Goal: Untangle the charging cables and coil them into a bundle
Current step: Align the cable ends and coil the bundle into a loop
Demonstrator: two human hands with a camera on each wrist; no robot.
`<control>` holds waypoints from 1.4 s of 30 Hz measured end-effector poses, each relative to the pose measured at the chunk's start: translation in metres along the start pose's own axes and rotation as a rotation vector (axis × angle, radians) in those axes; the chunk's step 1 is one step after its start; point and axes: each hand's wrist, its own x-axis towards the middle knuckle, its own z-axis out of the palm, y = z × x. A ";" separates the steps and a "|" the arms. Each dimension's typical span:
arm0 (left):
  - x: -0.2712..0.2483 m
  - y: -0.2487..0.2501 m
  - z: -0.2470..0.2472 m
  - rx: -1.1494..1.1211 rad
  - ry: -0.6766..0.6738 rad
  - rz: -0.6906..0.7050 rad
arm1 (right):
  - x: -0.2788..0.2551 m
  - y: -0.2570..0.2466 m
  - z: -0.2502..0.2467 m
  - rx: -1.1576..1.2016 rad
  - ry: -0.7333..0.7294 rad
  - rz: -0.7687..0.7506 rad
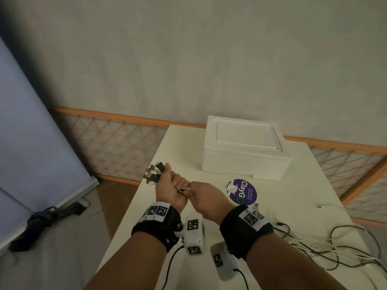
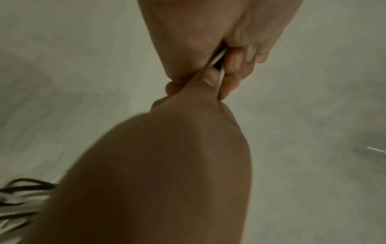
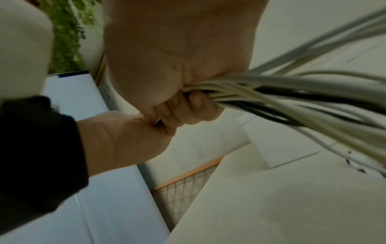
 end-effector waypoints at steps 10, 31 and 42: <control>-0.011 -0.007 0.022 0.161 -0.033 -0.009 | -0.019 0.014 -0.010 0.490 -0.108 0.078; -0.028 -0.017 0.038 0.159 -0.024 0.080 | -0.039 0.038 -0.021 0.655 -0.144 0.055; 0.008 0.050 0.005 0.102 0.175 0.203 | -0.109 0.156 -0.017 -0.261 -0.111 0.406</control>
